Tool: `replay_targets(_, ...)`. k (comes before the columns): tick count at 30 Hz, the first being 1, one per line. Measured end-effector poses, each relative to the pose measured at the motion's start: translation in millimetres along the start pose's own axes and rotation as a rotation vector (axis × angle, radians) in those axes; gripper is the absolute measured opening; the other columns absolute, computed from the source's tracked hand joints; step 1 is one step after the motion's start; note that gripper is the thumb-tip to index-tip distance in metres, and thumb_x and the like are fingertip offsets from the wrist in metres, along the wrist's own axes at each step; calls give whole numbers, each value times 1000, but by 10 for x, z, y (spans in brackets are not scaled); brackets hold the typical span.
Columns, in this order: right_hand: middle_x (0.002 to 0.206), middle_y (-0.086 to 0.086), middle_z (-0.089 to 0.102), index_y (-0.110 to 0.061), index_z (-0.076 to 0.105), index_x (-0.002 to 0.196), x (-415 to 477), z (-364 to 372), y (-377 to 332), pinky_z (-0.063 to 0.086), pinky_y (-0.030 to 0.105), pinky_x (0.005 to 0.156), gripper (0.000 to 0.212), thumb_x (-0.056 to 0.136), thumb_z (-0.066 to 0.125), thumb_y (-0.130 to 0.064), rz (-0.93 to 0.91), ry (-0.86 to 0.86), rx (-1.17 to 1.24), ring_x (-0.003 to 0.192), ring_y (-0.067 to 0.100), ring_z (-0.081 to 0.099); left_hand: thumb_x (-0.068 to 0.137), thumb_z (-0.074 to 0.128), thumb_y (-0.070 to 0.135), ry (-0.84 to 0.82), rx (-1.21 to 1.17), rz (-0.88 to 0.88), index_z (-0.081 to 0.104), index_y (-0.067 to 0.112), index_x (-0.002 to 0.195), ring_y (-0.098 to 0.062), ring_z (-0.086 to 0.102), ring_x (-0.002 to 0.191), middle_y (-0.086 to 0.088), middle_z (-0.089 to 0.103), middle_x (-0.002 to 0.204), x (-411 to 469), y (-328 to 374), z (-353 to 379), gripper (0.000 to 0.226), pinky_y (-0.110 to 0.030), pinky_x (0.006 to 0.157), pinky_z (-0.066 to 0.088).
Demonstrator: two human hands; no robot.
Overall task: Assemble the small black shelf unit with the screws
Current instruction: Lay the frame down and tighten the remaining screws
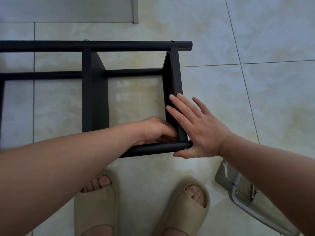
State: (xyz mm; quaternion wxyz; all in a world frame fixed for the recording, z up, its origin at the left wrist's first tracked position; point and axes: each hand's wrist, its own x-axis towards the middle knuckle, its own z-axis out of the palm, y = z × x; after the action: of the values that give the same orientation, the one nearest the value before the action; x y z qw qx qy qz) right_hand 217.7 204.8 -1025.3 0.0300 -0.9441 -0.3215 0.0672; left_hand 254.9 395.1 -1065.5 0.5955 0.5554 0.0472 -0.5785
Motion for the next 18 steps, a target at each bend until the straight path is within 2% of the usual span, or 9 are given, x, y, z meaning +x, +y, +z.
replay_targets(3,168,17,14,-3,30,157,-2,-3,0,24,61,119,118,76,49,-86,-2,-7,2,156,32,10,69,68,12,5,-11,0,78,13,70,-24,73,75,-12,73,79,20,-9,1,10,-29,68,55)
replay_targets(9,168,16,11,-5,28,158,8,-19,7,23,61,120,117,77,46,-87,-4,-30,10,157,31,8,68,68,11,17,-5,7,73,7,76,-21,70,69,-12,71,76,46,-5,16,11,-26,64,54)
replay_targets(15,168,16,10,-4,29,158,10,-27,9,22,59,121,117,77,44,-88,-6,-40,4,157,31,6,67,66,7,5,-27,3,73,1,85,-28,65,80,-19,64,86,38,-9,-8,19,-38,80,51)
replay_targets(18,169,16,9,-5,29,158,16,-24,9,21,59,121,117,77,44,-88,-5,-45,4,157,31,5,71,65,7,-12,-48,-7,75,3,86,-28,69,83,-17,70,85,49,-17,-17,19,-41,85,54)
